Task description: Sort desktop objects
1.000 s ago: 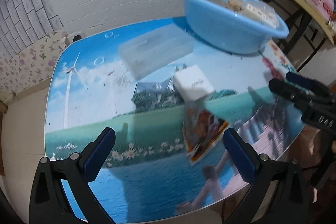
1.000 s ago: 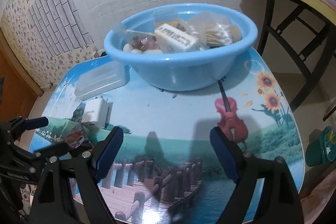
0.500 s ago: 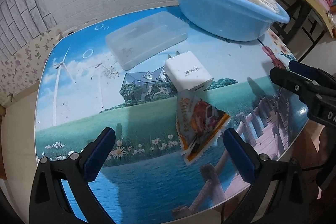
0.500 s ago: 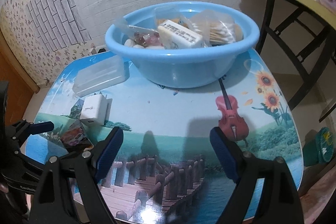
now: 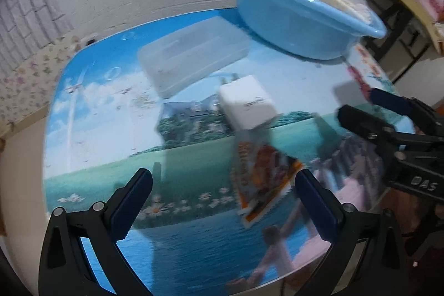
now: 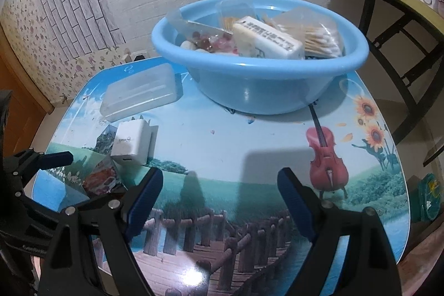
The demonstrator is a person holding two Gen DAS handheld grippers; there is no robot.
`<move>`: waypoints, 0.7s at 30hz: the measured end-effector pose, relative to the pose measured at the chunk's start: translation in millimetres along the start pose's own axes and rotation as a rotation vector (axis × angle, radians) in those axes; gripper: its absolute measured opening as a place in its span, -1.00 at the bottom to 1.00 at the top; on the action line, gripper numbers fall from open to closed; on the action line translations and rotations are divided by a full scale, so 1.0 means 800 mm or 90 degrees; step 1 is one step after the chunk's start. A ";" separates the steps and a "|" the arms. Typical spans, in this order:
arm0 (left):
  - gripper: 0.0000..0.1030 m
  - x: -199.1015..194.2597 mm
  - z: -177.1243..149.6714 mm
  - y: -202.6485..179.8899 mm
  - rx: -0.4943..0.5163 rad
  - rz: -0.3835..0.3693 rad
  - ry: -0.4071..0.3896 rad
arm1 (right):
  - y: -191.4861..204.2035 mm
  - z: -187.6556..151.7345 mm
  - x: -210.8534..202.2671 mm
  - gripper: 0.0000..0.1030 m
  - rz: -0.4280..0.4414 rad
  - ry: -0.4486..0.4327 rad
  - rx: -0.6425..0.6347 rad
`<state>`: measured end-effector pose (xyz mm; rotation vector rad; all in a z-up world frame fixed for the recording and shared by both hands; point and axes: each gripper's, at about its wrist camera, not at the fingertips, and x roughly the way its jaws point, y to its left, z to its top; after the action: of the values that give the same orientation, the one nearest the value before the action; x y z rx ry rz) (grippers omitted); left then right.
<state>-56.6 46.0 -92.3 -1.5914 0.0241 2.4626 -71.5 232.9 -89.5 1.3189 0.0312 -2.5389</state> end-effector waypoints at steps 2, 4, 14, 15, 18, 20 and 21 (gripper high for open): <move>0.99 0.002 -0.001 -0.001 0.000 -0.018 0.002 | 0.002 0.001 -0.001 0.67 0.000 -0.004 -0.004; 0.99 0.002 -0.003 -0.001 -0.002 -0.002 -0.003 | 0.002 0.001 -0.002 0.67 0.007 -0.006 -0.003; -0.27 -0.007 -0.003 -0.003 0.014 -0.066 -0.055 | 0.014 0.001 -0.001 0.67 0.035 -0.011 -0.005; -0.31 -0.009 -0.004 -0.007 0.026 -0.056 -0.061 | 0.016 0.001 0.000 0.67 0.037 -0.010 -0.003; -0.35 -0.013 -0.008 -0.005 0.025 -0.068 -0.066 | 0.023 0.001 0.001 0.67 0.049 -0.011 -0.008; -0.35 -0.016 -0.010 0.004 0.018 -0.068 -0.066 | 0.030 0.002 0.001 0.67 0.057 -0.011 -0.018; -0.35 -0.018 -0.012 0.008 0.017 -0.057 -0.067 | 0.032 0.003 0.001 0.67 0.058 -0.012 -0.020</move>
<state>-43.6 36.0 -83.8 -1.4178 -0.0288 2.4625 -67.1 207.5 -85.7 1.2555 0.0079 -2.4638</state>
